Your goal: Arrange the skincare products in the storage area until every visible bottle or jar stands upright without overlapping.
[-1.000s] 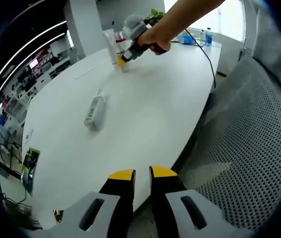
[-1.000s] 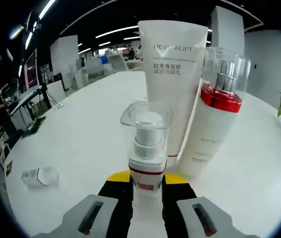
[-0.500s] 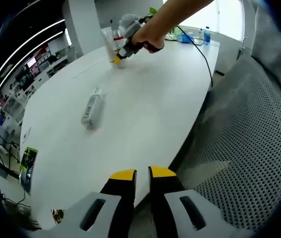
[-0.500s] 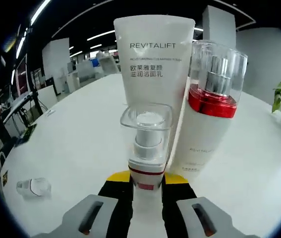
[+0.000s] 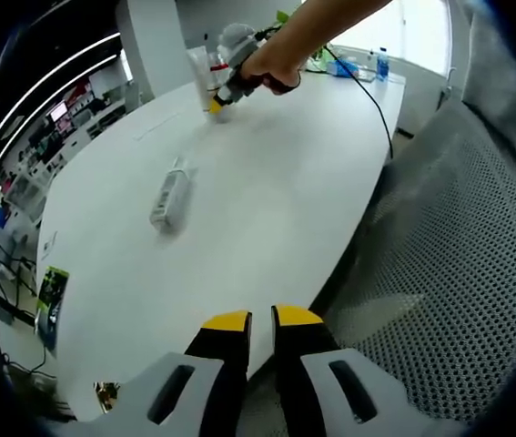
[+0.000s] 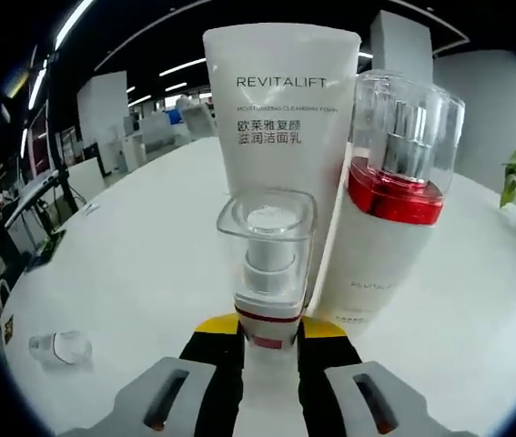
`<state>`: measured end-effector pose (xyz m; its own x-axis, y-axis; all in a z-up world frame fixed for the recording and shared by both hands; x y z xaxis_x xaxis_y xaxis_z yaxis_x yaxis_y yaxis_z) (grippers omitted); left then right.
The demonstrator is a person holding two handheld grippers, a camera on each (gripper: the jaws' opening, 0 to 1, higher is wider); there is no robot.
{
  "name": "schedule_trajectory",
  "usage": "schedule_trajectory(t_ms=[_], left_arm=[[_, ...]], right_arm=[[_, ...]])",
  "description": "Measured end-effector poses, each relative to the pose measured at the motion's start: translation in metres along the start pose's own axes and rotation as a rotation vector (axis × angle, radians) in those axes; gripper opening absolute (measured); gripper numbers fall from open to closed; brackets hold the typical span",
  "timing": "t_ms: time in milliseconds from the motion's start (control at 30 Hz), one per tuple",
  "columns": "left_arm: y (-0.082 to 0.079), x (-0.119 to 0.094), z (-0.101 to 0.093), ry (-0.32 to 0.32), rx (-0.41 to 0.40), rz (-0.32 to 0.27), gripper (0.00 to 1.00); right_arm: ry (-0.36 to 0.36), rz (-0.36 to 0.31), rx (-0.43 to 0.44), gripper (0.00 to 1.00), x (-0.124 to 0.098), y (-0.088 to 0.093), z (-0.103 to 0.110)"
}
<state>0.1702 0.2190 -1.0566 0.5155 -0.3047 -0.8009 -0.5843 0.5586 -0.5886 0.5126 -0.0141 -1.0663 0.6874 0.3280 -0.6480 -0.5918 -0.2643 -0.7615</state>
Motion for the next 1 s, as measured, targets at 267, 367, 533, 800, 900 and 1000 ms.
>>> schedule_trajectory(t_ms=[267,367,533,800,900,1000], left_arm=[[-0.001,-0.001,0.001,-0.01,0.001,-0.01,0.05],[-0.002,-0.002,0.002,-0.015,0.004,-0.017,0.05],[-0.002,-0.002,0.001,-0.016,0.01,-0.02,0.06],[-0.005,-0.005,0.002,-0.038,0.017,-0.047,0.06],[-0.005,-0.005,0.003,-0.045,0.017,-0.055,0.06],[-0.007,-0.007,0.003,-0.052,0.023,-0.064,0.06]], right_arm=[[-0.007,0.052,0.036,0.21,-0.009,0.014,0.004],[-0.044,0.074,0.07,0.27,-0.017,0.025,0.015],[-0.194,0.095,0.042,0.32,-0.034,0.033,0.059],[-0.574,0.074,-0.397,0.42,-0.037,0.002,0.134],[-0.686,0.114,-0.585,0.49,-0.039,0.0,0.158],[-0.782,0.186,-0.823,0.5,-0.039,0.005,0.181]])
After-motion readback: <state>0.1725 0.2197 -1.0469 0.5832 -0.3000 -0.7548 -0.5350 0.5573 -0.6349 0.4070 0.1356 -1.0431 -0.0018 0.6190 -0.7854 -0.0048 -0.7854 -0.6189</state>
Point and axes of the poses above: the point that each gripper's makers call its tool centre point, and the gripper's own axes: x roughly forward along the fingers, z roughly to its left, y roughly out of its underside, the point moved 8 cm from there along -x, roughly backward along the fingers, and after that the axes turned 3 degrees about z, right-handed, at the moved point
